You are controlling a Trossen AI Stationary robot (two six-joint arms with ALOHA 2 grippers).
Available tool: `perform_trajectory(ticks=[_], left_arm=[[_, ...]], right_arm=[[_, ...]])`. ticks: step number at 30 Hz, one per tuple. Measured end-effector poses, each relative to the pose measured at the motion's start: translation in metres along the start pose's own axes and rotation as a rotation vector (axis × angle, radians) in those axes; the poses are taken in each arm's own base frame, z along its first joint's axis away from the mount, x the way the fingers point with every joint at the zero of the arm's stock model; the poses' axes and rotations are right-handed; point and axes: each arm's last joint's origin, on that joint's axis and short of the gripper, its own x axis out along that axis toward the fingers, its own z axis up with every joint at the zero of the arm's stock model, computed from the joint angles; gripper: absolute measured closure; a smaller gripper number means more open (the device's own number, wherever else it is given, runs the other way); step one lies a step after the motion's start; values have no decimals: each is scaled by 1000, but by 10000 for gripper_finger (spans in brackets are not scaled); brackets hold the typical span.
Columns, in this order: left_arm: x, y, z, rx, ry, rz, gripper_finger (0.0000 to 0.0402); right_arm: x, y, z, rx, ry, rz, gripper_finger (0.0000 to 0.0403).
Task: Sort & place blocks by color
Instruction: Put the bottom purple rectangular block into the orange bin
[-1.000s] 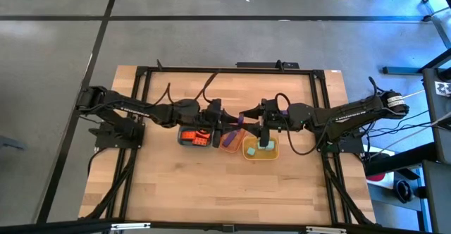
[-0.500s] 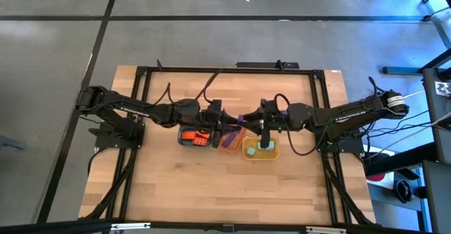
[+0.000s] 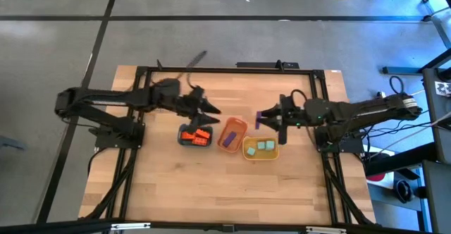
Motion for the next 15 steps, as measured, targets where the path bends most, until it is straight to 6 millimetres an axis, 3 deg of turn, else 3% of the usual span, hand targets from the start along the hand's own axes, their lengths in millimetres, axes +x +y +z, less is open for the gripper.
perform_trajectory(ticks=[5, 12, 15], left_arm=[[-42, -21, 9, 95, -174, 104, 210], [-70, -32, -26, 78, -326, 180, 210], [-78, -35, -31, 73, -397, 205, 210]], right_arm=[[-20, -2, 9, -6, -39, -11, 299], [-20, -2, 10, -13, -53, -22, 299], [-16, -1, 10, -2, -52, -24, 299]])
